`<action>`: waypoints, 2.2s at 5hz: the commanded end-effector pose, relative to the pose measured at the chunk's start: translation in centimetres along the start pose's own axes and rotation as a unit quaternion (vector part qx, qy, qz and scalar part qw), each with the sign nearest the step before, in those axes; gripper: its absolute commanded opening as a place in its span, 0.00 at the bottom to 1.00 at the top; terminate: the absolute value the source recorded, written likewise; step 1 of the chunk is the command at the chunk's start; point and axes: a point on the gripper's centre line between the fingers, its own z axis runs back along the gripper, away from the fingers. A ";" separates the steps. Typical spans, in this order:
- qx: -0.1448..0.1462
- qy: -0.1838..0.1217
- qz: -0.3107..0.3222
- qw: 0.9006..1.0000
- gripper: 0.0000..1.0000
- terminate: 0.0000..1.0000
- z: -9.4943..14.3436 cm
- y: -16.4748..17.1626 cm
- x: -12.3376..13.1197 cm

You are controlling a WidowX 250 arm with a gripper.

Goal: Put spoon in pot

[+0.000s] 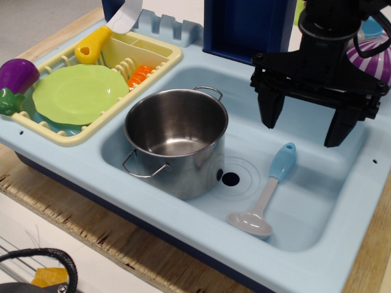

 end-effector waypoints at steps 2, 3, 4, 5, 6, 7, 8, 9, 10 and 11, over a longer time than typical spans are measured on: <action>-0.014 -0.009 0.017 1.000 1.00 0.00 -0.7 1.1 0.5; -0.018 -0.006 0.023 1.000 1.00 0.00 -1.3 1.6 0.2; -0.025 -0.004 0.022 0.999 1.00 0.00 -1.9 1.8 0.2; -0.032 0.004 0.026 0.999 1.00 0.00 -2.6 1.9 0.1; -0.042 0.006 0.029 0.999 1.00 0.00 -3.3 2.2 -0.1; -0.049 0.005 0.032 0.998 1.00 0.00 -3.8 2.2 -0.3; -0.060 0.002 0.039 0.997 1.00 0.00 -4.8 2.1 -0.9; -0.060 0.010 0.044 0.997 1.00 0.00 -5.7 1.8 -1.2; -0.045 0.021 0.048 0.998 0.00 0.00 -6.0 1.4 -1.5; -0.032 0.034 0.049 0.998 0.00 0.00 -5.0 1.1 -1.2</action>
